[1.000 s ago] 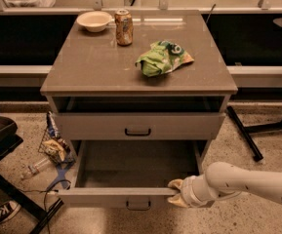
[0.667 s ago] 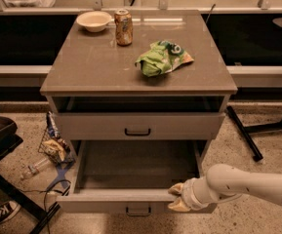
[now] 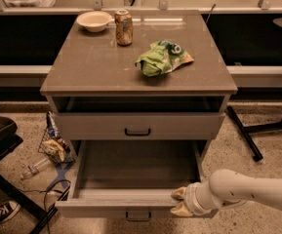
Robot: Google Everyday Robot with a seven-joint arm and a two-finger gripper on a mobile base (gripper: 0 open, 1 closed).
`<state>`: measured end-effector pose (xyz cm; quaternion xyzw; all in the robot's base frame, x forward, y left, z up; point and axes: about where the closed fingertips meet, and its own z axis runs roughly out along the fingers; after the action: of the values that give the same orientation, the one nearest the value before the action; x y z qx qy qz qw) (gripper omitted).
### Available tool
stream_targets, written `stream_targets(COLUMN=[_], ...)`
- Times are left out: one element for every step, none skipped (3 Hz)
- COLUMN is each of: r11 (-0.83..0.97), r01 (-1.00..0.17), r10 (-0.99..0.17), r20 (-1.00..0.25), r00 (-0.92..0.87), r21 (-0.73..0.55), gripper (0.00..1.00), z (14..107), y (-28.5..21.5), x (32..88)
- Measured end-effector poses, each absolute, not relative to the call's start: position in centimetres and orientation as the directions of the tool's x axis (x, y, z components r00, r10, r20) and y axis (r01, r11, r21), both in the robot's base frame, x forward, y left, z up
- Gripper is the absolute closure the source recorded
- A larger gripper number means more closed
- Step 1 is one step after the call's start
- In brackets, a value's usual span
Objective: Open middle drawer
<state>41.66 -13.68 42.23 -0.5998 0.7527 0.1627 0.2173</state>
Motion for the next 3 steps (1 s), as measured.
stream_targets(r11=[0.227,0.226,0.224], r01=[-0.974,-0.974,-0.974], r10=[-0.835,-0.835,-0.835], r20=[-0.519,-0.519,-0.519], r00=[-0.183,-0.182,-0.182], r21=[-0.022,-0.021,-0.020], gripper=[0.83,0.54,0.31], z=[42.60,42.57,42.52], y=[-14.00,-13.92,-13.84], x=[40.17,40.16,40.12])
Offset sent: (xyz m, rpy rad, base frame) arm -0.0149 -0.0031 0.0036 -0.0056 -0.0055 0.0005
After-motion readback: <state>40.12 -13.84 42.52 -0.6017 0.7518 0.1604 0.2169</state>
